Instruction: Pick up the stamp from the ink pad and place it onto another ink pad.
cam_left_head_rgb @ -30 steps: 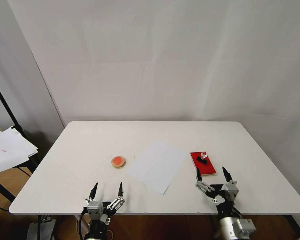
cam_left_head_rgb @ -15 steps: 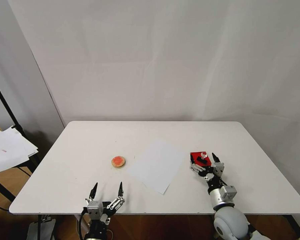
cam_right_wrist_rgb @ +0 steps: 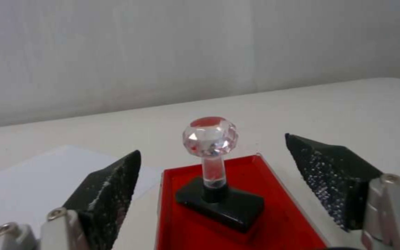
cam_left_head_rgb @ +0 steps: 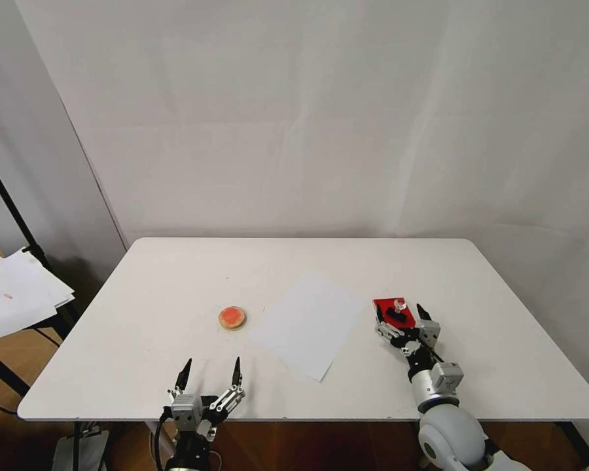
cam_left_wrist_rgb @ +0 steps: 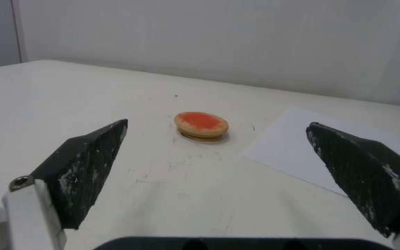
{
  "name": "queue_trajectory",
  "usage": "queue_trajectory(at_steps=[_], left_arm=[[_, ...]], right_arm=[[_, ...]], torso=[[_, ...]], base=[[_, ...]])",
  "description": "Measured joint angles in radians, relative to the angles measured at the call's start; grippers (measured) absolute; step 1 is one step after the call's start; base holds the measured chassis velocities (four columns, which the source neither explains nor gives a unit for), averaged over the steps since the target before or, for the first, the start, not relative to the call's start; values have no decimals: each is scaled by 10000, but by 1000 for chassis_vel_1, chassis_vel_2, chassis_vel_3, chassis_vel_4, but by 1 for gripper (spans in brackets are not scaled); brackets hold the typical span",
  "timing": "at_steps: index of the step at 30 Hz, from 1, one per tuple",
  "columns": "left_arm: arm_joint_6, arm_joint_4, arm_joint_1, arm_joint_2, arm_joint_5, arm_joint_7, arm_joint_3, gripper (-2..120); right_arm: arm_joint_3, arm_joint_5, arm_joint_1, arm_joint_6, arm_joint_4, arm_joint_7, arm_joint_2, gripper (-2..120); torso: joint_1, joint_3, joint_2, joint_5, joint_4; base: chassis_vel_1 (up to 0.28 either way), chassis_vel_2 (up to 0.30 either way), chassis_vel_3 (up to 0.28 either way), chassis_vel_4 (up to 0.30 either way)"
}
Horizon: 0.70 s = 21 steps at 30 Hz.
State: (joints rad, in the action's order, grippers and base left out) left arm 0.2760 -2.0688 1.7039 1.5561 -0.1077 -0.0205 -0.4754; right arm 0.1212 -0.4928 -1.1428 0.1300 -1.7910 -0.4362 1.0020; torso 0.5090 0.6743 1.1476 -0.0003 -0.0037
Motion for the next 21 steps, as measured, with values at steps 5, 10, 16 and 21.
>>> queue_trajectory(at_steps=[5,10,16,21], left_arm=[[1,0,0,1,0,0,0,102],[1,0,0,0,0,0,0,102],[0,0,0,0,0,0,0,102],[1,0,0,0,0,0,0,102]], right_arm=[[-15,3,9,-47,14,-116,85,65],[-81,9,19,-65,37,-132,132,48],[-239,9,183,-72,139,-141,212,24],[-297,-6,272,-72,160,-156,218,8]], torso=[[0,0,0,0,-1],[0,0,0,0,-1],[0,1,0,1,0],[0,1,0,2,2]], base=[[0,0,0,0],[0,0,0,0],[0,0,0,0],[0,0,0,0]])
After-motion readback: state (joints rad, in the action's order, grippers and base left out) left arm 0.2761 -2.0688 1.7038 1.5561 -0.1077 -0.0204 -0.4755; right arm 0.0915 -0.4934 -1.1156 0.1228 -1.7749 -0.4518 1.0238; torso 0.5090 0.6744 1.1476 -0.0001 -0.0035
